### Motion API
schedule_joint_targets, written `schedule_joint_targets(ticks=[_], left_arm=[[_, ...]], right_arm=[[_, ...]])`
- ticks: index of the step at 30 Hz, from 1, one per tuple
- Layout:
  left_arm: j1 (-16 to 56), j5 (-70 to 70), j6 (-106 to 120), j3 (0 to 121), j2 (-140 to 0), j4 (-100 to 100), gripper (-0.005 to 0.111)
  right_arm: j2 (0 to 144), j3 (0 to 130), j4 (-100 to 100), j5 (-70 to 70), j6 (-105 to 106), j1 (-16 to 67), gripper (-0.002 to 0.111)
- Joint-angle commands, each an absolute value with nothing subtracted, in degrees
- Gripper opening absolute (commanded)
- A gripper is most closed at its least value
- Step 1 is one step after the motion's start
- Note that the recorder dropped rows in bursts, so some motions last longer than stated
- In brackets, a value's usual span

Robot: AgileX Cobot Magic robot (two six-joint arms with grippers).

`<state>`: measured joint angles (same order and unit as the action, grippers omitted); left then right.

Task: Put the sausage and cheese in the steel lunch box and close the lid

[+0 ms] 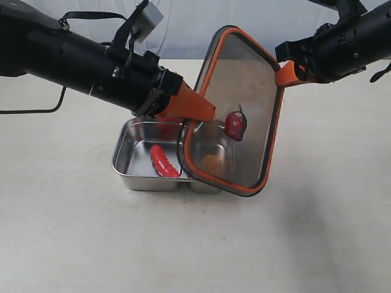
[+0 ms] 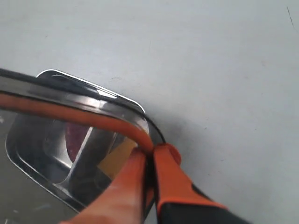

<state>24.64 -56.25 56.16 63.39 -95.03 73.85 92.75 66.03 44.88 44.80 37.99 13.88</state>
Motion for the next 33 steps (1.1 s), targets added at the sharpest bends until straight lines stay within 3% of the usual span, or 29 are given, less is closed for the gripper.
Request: schedule_joint_targets(ticks=[1,8,13,15,23,33], left_arm=[[25.2,-56.27,59.05,63.35,-94.62,74.85,0.0],[25.2,-52.57,59.3,63.48,-94.62,73.14,0.0],[25.2,-48.98,59.3,63.61,-94.62,69.78,0.0],[25.1,-48.22,59.3,63.61,-94.62,69.66,0.0],[23.67,-44.75,58.23,66.4,-93.1,60.84,0.0],[23.54,-34.89,45.9,68.31,-86.19,34.84,0.0]], right_arm=[[92.16,66.01,46.98,46.35,39.56,13.8,0.0],[91.69,66.01,46.8,46.29,39.69,13.8,0.004],[89.4,66.01,45.84,45.62,40.76,13.69,0.038],[88.16,66.01,44.02,45.21,40.76,13.69,0.044],[82.07,66.01,40.32,41.05,38.86,12.29,0.036],[75.46,66.01,40.06,40.89,38.86,7.33,0.036]])
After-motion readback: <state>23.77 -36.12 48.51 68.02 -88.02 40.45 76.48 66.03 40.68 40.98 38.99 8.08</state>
